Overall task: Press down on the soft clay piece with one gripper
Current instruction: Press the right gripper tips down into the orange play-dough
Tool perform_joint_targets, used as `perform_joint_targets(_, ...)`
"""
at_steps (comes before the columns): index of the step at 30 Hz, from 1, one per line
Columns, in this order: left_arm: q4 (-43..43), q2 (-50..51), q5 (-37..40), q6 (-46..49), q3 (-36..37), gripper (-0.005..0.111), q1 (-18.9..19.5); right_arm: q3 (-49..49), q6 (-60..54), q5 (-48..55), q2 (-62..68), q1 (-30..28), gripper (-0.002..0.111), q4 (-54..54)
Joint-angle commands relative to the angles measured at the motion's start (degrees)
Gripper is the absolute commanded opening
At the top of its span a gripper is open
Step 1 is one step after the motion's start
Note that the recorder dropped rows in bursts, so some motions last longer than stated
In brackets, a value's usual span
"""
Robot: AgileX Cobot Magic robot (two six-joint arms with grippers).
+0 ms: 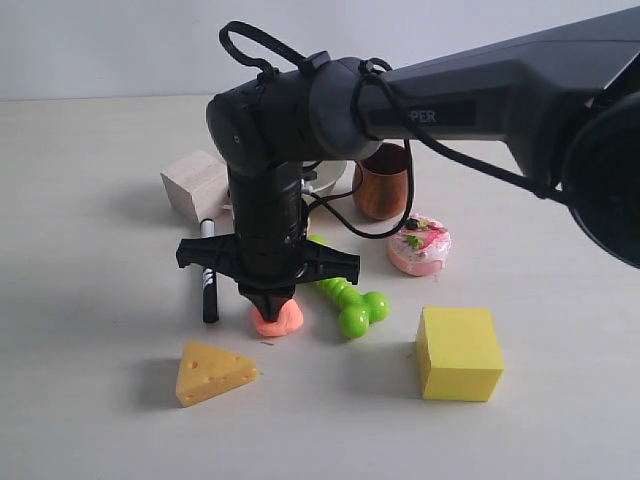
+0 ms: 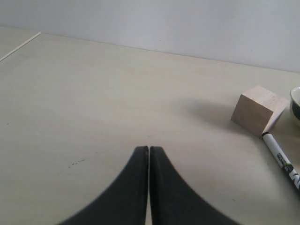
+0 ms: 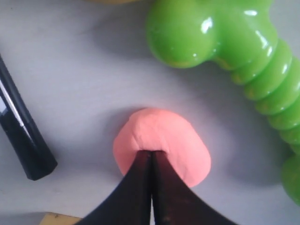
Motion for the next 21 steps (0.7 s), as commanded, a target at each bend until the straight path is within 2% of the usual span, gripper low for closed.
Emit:
perform_joint_targets(1,-0.2,-0.4,-0.2,0.2,0.2,0.004,0.0,0.0,-0.6,-0.2,1.6,-0.3,0.000,0.0)
perform_joint_targets(21,-0.2,-0.4,-0.2,0.2,0.2,0.004,0.0,0.0,-1.1,-0.5,2.7,-0.2,0.000,0.5)
